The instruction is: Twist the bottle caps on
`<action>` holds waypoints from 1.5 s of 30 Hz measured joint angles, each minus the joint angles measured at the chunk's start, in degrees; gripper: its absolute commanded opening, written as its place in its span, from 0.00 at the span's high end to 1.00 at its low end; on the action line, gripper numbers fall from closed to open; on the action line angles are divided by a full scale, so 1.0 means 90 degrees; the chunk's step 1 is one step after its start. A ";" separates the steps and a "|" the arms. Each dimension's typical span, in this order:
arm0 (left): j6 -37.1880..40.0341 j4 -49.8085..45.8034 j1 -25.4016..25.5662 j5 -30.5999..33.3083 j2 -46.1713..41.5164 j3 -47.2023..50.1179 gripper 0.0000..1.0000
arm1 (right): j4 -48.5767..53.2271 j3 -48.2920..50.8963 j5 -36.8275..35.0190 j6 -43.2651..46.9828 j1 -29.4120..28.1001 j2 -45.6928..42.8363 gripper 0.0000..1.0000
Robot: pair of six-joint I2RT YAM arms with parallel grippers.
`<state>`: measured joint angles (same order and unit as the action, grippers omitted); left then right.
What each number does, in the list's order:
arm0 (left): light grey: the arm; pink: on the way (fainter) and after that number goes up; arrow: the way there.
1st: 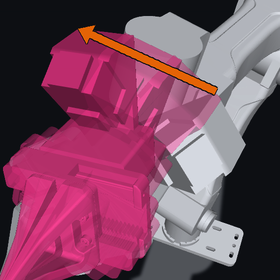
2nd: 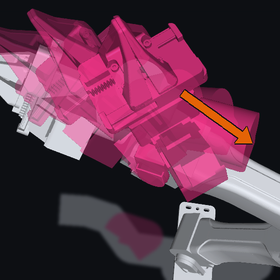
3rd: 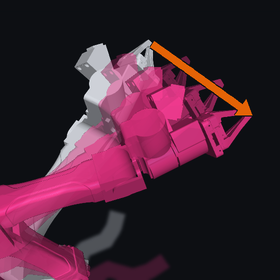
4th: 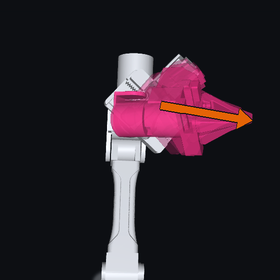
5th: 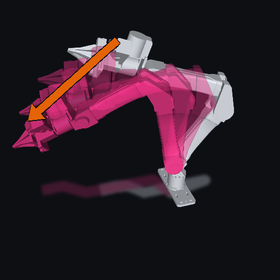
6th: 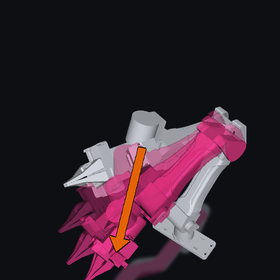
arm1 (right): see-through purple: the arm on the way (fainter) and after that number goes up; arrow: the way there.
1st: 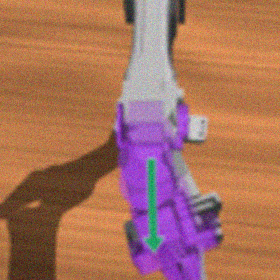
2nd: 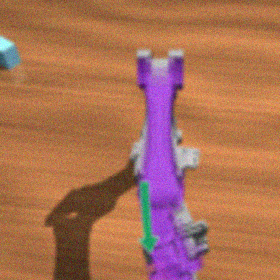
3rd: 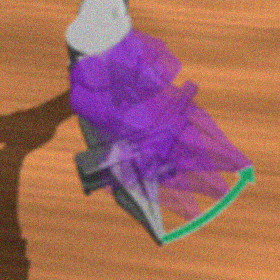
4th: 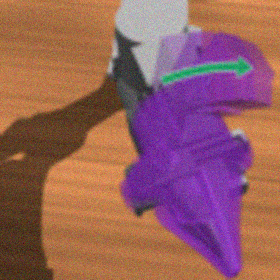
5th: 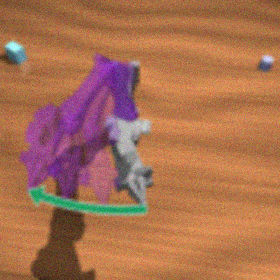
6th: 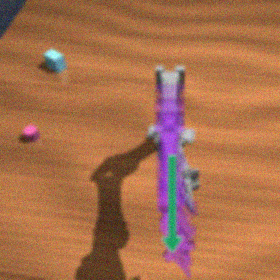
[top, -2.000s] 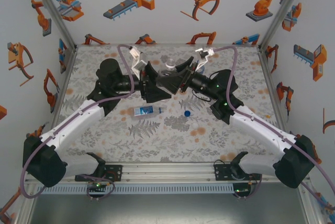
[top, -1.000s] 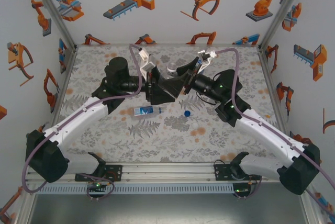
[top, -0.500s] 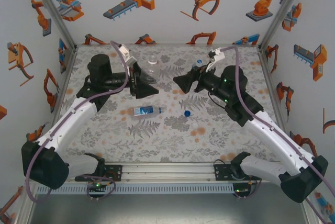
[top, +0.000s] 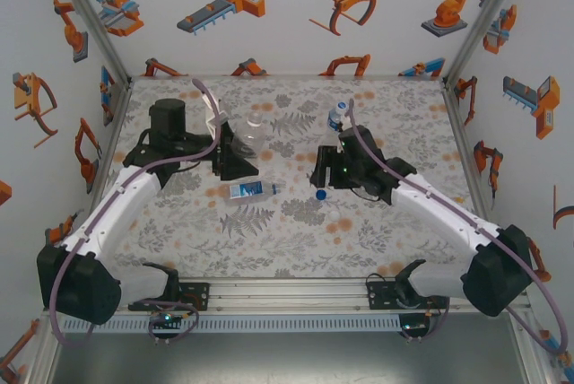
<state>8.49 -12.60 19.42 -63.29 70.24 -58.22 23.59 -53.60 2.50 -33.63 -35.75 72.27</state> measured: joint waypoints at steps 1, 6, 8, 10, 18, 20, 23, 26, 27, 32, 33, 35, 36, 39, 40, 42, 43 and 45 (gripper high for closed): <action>-0.0002 0.0039 -0.0002 0.0032 0.0000 0.0063 0.99 | 0.0053 0.0121 -0.0029 -0.0061 0.0000 0.0005 0.35; 0.0002 0.0121 -0.0002 0.0381 0.0000 0.0226 0.99 | 0.0279 0.0566 -0.0075 -0.0277 0.0000 0.0005 0.36; 0.0007 0.0141 -0.0002 0.0539 -0.0027 0.0260 0.99 | 0.0328 0.0719 -0.0075 -0.0330 0.0000 0.0005 0.38; 0.0019 0.0155 -0.0002 0.0670 -0.0075 0.0299 0.99 | 0.0328 0.0855 -0.0073 -0.0374 0.0000 0.0005 0.40; 0.0027 0.0163 -0.0002 0.0906 -0.0104 0.0306 0.99 | 0.0243 0.1015 -0.0049 -0.0483 0.0000 0.0231 0.42; 0.0029 0.0170 -0.0002 0.0957 -0.0114 0.0318 1.00 | 0.0211 0.1020 -0.0046 -0.0483 0.0000 0.0352 0.42; 0.0032 0.0165 -0.0002 0.1042 -0.0153 0.0364 1.00 | 0.0163 0.1042 -0.0046 -0.0483 0.0000 0.0466 0.43; 0.0051 0.0168 -0.0002 0.1083 -0.0175 0.0367 1.00 | 0.0131 0.1047 -0.0044 -0.0483 0.0000 0.0539 0.43; 0.0053 0.0165 -0.0002 0.1086 -0.0180 0.0367 1.00 | 0.0107 0.1047 -0.0041 -0.0483 0.0000 0.0563 0.44; 0.0102 0.0163 -0.0002 0.1107 -0.0180 0.0367 1.00 | 0.0005 0.1083 -0.0022 -0.0488 0.0000 0.0639 0.45; 0.0112 0.0160 -0.0002 0.1107 -0.0180 0.0367 1.00 | -0.0015 0.1083 -0.0024 -0.0486 0.0000 0.0658 0.45; 0.0134 0.0158 -0.0002 0.1110 -0.0180 0.0367 1.00 | -0.0051 0.1083 -0.0022 -0.0486 0.0000 0.0687 0.46; 0.0146 0.0158 -0.0002 0.1112 -0.0180 0.0367 1.00 | -0.0063 0.1083 -0.0022 -0.0486 0.0000 0.0707 0.46; 0.0165 0.0155 -0.0002 0.1149 -0.0180 0.0367 1.00 | -0.0092 0.1083 -0.0024 -0.0486 0.0000 0.0731 0.46; 0.0168 0.0153 -0.0002 0.1154 -0.0180 0.0367 1.00 | -0.0102 0.1083 -0.0024 -0.0486 0.0000 0.0733 0.46; 0.0170 0.0151 -0.0002 0.1161 -0.0180 0.0367 1.00 | -0.0124 0.1083 -0.0022 -0.0486 0.0000 0.0743 0.46; 0.0170 0.0146 -0.0002 0.1163 -0.0180 0.0367 1.00 | -0.0131 0.1083 -0.0024 -0.0483 0.0000 0.0755 0.46; 0.0172 0.0131 -0.0002 0.1183 -0.0180 0.0367 1.00 | -0.0136 0.1083 -0.0024 -0.0483 0.0000 0.0772 0.47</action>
<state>10.04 -11.42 19.40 -52.64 68.62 -54.92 22.37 -43.86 2.28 -37.98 -35.75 79.22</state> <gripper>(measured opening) 0.568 0.536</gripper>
